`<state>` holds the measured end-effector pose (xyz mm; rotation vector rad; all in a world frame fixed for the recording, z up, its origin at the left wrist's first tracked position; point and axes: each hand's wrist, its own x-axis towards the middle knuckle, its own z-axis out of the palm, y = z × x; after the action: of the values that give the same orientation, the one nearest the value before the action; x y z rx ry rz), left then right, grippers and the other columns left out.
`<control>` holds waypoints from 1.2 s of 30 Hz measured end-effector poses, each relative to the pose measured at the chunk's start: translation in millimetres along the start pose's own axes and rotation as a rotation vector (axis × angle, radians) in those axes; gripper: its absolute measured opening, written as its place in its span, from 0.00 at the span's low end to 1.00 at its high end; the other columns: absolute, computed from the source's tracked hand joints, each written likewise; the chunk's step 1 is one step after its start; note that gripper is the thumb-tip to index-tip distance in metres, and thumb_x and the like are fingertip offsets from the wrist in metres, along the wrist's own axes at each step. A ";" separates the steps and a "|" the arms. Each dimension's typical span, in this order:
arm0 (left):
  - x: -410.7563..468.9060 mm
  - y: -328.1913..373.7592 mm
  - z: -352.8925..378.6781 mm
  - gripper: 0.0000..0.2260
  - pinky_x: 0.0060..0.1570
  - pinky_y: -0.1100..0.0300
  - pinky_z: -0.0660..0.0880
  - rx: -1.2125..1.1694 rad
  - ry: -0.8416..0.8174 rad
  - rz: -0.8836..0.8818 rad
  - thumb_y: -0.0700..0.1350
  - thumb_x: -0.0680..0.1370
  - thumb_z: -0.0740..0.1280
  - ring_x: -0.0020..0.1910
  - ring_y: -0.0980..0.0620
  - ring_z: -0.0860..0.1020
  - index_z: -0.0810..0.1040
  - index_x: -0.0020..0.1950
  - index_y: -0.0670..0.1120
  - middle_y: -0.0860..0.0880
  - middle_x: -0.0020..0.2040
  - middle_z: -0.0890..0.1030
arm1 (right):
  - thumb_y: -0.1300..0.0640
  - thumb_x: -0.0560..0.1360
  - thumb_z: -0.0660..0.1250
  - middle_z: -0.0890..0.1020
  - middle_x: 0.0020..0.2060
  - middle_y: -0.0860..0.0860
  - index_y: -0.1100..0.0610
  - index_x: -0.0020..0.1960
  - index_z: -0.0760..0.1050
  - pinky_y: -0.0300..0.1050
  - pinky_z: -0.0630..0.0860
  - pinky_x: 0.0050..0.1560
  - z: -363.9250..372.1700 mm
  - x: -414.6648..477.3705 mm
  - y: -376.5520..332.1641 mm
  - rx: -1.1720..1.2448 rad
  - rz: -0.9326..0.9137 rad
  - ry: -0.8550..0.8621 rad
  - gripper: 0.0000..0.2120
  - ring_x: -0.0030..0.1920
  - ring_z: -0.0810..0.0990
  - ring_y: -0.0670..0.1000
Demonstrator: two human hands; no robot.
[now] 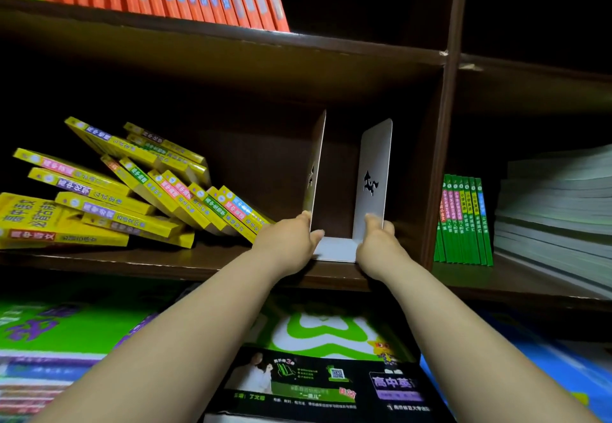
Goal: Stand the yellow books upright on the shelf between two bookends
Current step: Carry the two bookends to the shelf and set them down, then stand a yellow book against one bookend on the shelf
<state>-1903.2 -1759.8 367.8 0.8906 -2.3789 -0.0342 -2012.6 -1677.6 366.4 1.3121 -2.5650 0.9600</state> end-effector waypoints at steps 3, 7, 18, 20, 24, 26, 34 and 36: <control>6.4 2.0 1.5 0.15 0.54 0.54 0.68 -0.005 0.035 -0.009 0.47 0.79 0.53 0.60 0.41 0.73 0.69 0.62 0.44 0.41 0.60 0.77 | 0.68 0.75 0.55 0.42 0.75 0.55 0.53 0.74 0.47 0.50 0.60 0.68 4.7 -11.7 3.9 -0.012 -0.169 0.273 0.32 0.74 0.50 0.57; 11.8 4.3 5.8 0.14 0.51 0.54 0.69 -0.067 0.044 -0.043 0.47 0.79 0.54 0.59 0.41 0.73 0.71 0.61 0.45 0.42 0.60 0.77 | 0.64 0.77 0.54 0.53 0.75 0.53 0.55 0.72 0.59 0.44 0.49 0.72 6.9 -21.2 15.4 -0.123 -0.413 0.248 0.23 0.74 0.53 0.51; -20.6 -12.1 -7.2 0.17 0.62 0.56 0.67 -0.200 0.035 -0.022 0.50 0.78 0.56 0.65 0.45 0.70 0.68 0.66 0.49 0.46 0.66 0.74 | 0.49 0.79 0.51 0.76 0.61 0.59 0.55 0.60 0.71 0.49 0.70 0.56 0.3 -19.9 9.0 -0.201 -0.188 0.001 0.17 0.61 0.73 0.60; -41.0 -25.0 -19.0 0.14 0.57 0.56 0.70 -0.171 0.155 -0.025 0.50 0.77 0.59 0.61 0.46 0.74 0.73 0.61 0.50 0.48 0.60 0.79 | 0.52 0.77 0.57 0.77 0.61 0.58 0.56 0.63 0.71 0.50 0.71 0.56 2.0 -28.7 11.6 -0.102 -0.238 0.166 0.16 0.61 0.74 0.60; -79.5 -64.6 -49.2 0.09 0.49 0.56 0.66 -0.008 0.433 -0.049 0.47 0.75 0.62 0.54 0.46 0.76 0.80 0.50 0.48 0.47 0.50 0.83 | 0.64 0.69 0.68 0.83 0.43 0.62 0.65 0.50 0.78 0.59 0.75 0.49 2.6 -47.8 12.1 -0.021 -0.574 0.604 0.10 0.48 0.79 0.65; -93.6 -87.7 -62.2 0.09 0.49 0.56 0.65 0.061 0.515 -0.107 0.46 0.74 0.63 0.54 0.45 0.76 0.80 0.49 0.46 0.45 0.50 0.82 | 0.68 0.67 0.70 0.82 0.45 0.62 0.65 0.50 0.78 0.52 0.72 0.51 1.9 -53.8 -6.3 0.115 -0.635 0.541 0.12 0.49 0.78 0.64; -103.5 -170.7 -100.5 0.21 0.69 0.52 0.52 0.317 0.484 -0.185 0.51 0.76 0.60 0.71 0.46 0.61 0.66 0.68 0.48 0.45 0.73 0.63 | 0.55 0.73 0.67 0.72 0.64 0.55 0.56 0.66 0.67 0.42 0.65 0.58 24.6 -26.0 -120.2 0.103 -0.730 0.093 0.23 0.63 0.71 0.55; -99.1 -191.8 -104.8 0.22 0.71 0.52 0.47 0.367 0.428 -0.203 0.55 0.77 0.56 0.74 0.50 0.56 0.62 0.70 0.50 0.47 0.74 0.60 | 0.53 0.72 0.67 0.69 0.67 0.57 0.55 0.68 0.63 0.45 0.66 0.61 32.3 -12.0 -145.8 0.158 -0.645 0.074 0.27 0.65 0.69 0.56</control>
<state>-1673.9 -1830.0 360.1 1.1731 -1.9165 0.4792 -1888.3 -1750.4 407.5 1.9214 -1.8243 1.0438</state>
